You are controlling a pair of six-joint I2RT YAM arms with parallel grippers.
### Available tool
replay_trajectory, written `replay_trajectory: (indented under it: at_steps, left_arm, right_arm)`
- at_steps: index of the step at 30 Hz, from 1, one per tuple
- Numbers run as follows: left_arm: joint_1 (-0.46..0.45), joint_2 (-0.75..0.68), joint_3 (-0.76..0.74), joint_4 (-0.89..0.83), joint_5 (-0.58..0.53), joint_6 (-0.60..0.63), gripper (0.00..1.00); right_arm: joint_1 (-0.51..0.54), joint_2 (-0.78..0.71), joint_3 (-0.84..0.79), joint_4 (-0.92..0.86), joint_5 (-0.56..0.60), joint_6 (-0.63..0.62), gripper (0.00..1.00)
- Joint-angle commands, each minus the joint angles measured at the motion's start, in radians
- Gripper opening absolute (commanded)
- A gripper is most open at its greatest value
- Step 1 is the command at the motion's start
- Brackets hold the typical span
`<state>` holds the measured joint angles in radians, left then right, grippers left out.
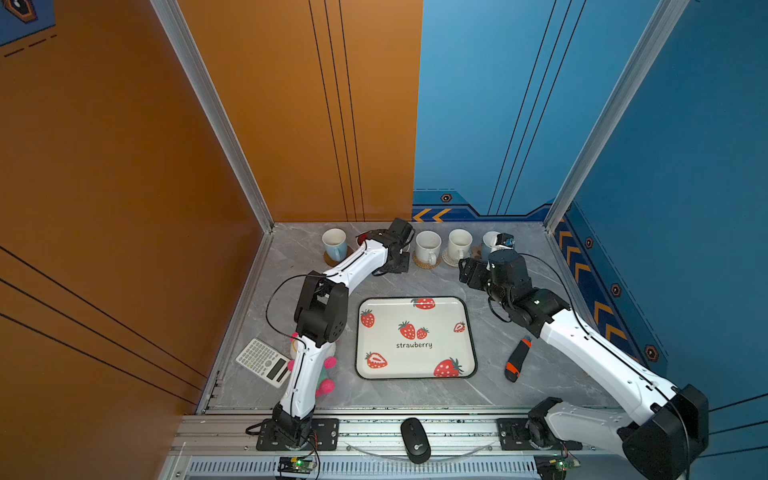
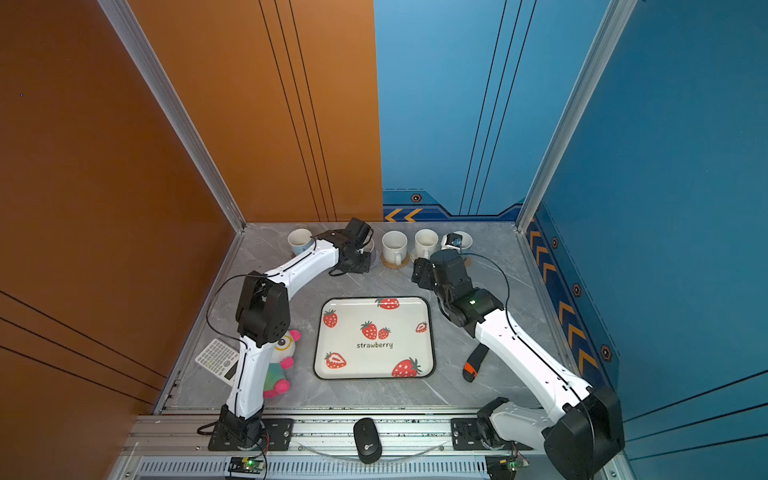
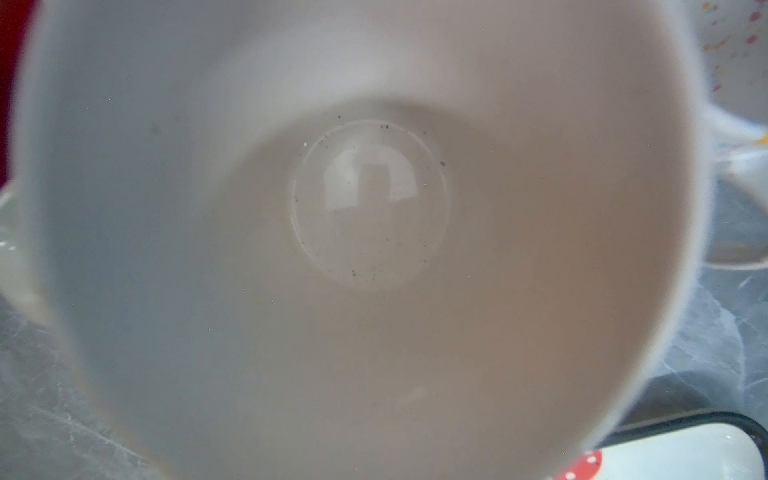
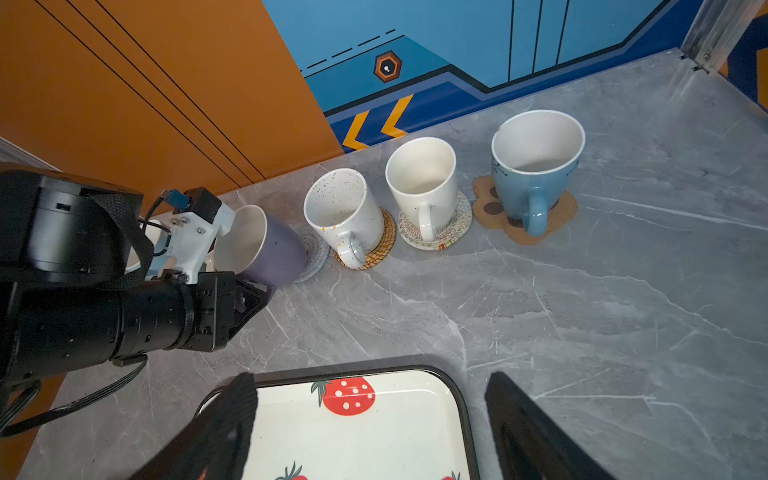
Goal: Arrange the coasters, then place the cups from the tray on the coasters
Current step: 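Lower the purple-handled mug onto the grey knitted coaster with the left gripper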
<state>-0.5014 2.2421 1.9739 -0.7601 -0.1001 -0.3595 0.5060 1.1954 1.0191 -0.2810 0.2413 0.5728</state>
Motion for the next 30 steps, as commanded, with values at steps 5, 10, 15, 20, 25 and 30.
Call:
replay_trajectory:
  at_steps: [5,10,15,20,25,30]
  left_arm:
    - [0.015,0.027,0.089,0.022,-0.015,-0.002,0.00]
    - [0.018,0.053,0.121,0.012,-0.018,-0.002,0.00]
    - [0.019,0.071,0.142,0.011,-0.018,-0.004,0.00]
    - [0.021,0.088,0.166,0.004,-0.016,-0.004,0.00]
    - [0.023,0.096,0.172,-0.001,-0.025,-0.004,0.00]
    - [0.027,0.101,0.174,-0.002,-0.023,0.001,0.00]
  right_arm:
    - [-0.009,-0.015,-0.013,-0.021,0.015,-0.016,0.85]
    - [-0.014,-0.008,-0.012,-0.017,0.008,-0.017,0.85]
    - [-0.019,-0.009,-0.014,-0.017,0.004,-0.017,0.85]
    - [-0.023,-0.011,-0.018,-0.017,0.001,-0.014,0.85]
    - [-0.026,-0.014,-0.021,-0.017,-0.001,-0.015,0.85]
    - [-0.029,-0.011,-0.020,-0.014,-0.007,-0.014,0.86]
